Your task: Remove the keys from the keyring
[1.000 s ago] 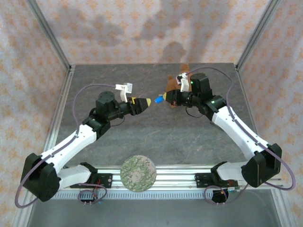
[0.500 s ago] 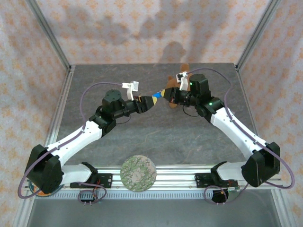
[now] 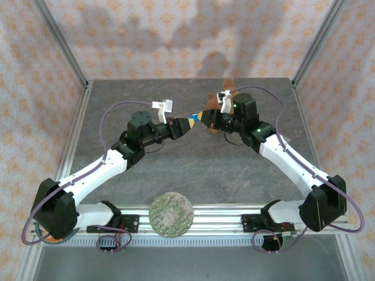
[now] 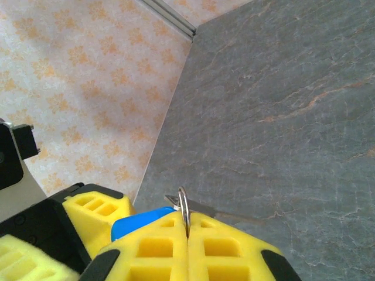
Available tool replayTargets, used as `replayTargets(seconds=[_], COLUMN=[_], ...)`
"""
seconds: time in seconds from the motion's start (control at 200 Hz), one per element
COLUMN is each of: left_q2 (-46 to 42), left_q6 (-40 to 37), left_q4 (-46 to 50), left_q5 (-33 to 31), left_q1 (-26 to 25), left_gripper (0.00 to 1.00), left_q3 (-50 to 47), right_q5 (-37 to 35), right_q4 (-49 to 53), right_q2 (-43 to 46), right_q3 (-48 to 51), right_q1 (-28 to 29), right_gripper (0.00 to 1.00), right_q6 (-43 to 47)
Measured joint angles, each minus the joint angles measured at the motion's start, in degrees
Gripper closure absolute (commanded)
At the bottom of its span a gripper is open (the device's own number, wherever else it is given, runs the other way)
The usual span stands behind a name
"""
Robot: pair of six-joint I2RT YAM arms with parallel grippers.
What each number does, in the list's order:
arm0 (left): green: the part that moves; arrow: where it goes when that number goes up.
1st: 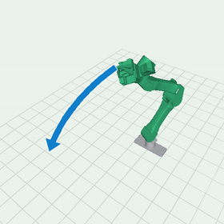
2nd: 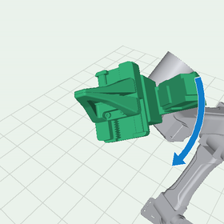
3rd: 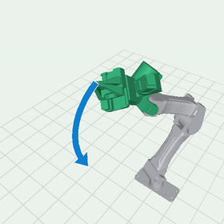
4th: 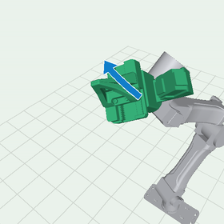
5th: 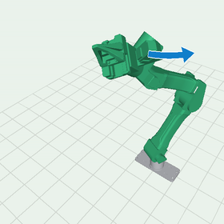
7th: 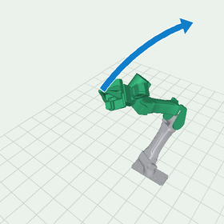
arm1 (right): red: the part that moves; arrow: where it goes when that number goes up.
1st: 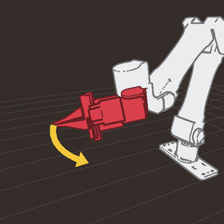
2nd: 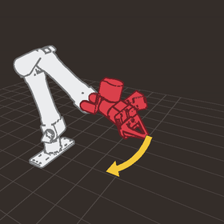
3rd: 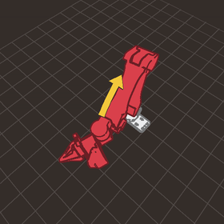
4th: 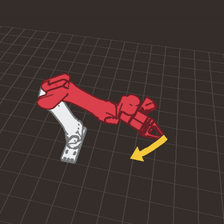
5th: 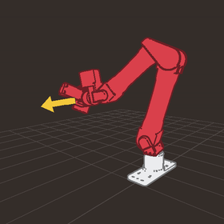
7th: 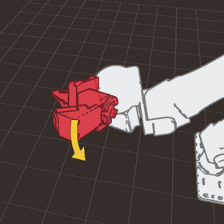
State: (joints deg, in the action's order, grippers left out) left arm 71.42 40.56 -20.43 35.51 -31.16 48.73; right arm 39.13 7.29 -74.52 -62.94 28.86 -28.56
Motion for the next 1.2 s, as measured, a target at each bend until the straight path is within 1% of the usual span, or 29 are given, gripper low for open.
replayTargets(seconds=[0.21,0.425,0.455,0.521,0.571,0.721,0.756,0.841,1.011,1.091,1.201], left_q2=[0.0,0.0,0.0,0.0,0.0,0.0,0.0,0.0,-0.2,-0.5,-0.6], left_q6=[-0.1,-0.8,-1.1,-1.7,-2.1,-4.5,-5.5,-7.7,-11.1,-11.8,-12.2], left_q4=[0.0,0.7,1.0,1.8,3.0,8.1,10.5,16.0,24.7,27.9,31.7], left_q5=[-1.4,-3.0,-3.1,-3.3,-3.5,-4.7,-4.9,-5.2,-5.5,-5.1,-4.3], left_q1=[0.0,0.0,0.0,0.0,0.0,0.0,0.0,0.0,0.9,2.0,3.4], left_gripper=[0.8,0.98,1.0,1.0,1.0,1.0,1.0,1.0,1.0,1.0,1.0], left_q3=[0.0,0.2,0.3,0.6,1.2,3.9,5.1,8.1,12.5,13.4,15.1], right_q5=[0.1,0.1,0.1,0.0,-0.2,-1.8,-2.1,-2.3,-2.3,-2.3,-1.8], right_q4=[-1.0,-1.8,-1.9,-2.0,-2.0,-1.0,-0.7,-0.6,-0.7,-0.9,-1.8], right_q2=[0.4,0.8,0.8,0.9,1.0,1.8,2.1,3.2,5.4,5.5,5.5], right_q3=[0.5,1.2,1.4,1.5,1.6,1.9,1.9,2.5,4.6,5.7,7.2], right_q1=[0.5,0.5,0.5,0.5,0.5,0.5,0.3,-0.6,-4.7,-5.9,-6.1], right_gripper=[1.0,1.0,0.95,0.84,0.74,0.6,0.58,0.57,0.56,0.52,0.44], right_q6=[0.0,0.0,0.0,0.0,0.3,0.8,1.0,1.6,1.5,1.5,1.6])
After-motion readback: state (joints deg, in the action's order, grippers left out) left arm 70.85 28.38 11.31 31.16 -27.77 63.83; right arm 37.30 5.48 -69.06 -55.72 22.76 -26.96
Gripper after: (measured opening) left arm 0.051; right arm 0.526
